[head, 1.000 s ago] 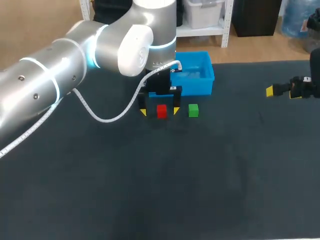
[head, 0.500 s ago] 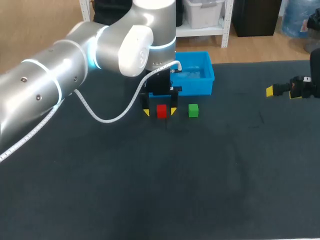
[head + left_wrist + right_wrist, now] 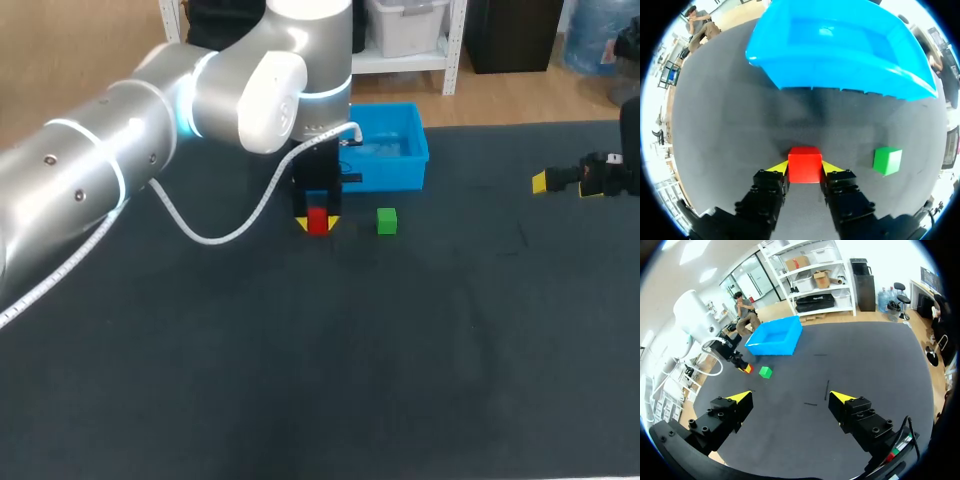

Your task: Use the left arm to pick the red cube and place it into the blue plastic box first, then use the right arm to grasp the green cube and put it into the same blue plastic box after the first action is fully finished.

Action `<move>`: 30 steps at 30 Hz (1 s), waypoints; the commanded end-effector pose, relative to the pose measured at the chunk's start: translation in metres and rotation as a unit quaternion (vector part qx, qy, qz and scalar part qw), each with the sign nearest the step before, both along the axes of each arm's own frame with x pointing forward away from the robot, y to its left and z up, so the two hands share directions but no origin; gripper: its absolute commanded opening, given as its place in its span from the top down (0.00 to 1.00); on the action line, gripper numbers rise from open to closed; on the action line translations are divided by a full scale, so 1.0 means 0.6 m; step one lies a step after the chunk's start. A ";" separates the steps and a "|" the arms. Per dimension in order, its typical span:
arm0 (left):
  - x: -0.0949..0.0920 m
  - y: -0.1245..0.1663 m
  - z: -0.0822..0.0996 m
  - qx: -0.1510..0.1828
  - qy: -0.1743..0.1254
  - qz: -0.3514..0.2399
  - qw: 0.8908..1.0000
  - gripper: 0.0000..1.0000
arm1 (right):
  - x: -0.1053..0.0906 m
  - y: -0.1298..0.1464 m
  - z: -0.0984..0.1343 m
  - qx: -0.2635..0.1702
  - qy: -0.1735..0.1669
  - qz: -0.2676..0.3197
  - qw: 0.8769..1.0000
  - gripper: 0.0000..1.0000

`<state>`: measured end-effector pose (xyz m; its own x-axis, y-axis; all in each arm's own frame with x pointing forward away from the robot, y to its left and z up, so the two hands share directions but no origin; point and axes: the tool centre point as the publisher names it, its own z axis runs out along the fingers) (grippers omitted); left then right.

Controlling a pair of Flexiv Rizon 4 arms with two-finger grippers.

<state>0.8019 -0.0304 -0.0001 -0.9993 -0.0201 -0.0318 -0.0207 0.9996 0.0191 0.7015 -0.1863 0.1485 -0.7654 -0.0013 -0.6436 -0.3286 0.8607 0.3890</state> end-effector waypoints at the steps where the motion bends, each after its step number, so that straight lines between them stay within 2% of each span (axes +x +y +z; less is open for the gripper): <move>1: 0.001 0.009 0.008 0.002 -0.002 -0.008 1.000 1.00 | 0.000 0.000 0.000 0.000 0.000 0.000 1.000 0.00; 21: -0.023 0.064 0.063 -0.012 -0.022 -0.058 0.998 1.00 | 0.000 0.000 0.000 0.000 0.000 0.000 1.000 0.00; 30: -0.019 0.069 0.092 -0.024 -0.055 -0.087 0.994 1.00 | 0.000 0.000 0.000 0.000 0.000 0.000 1.000 0.00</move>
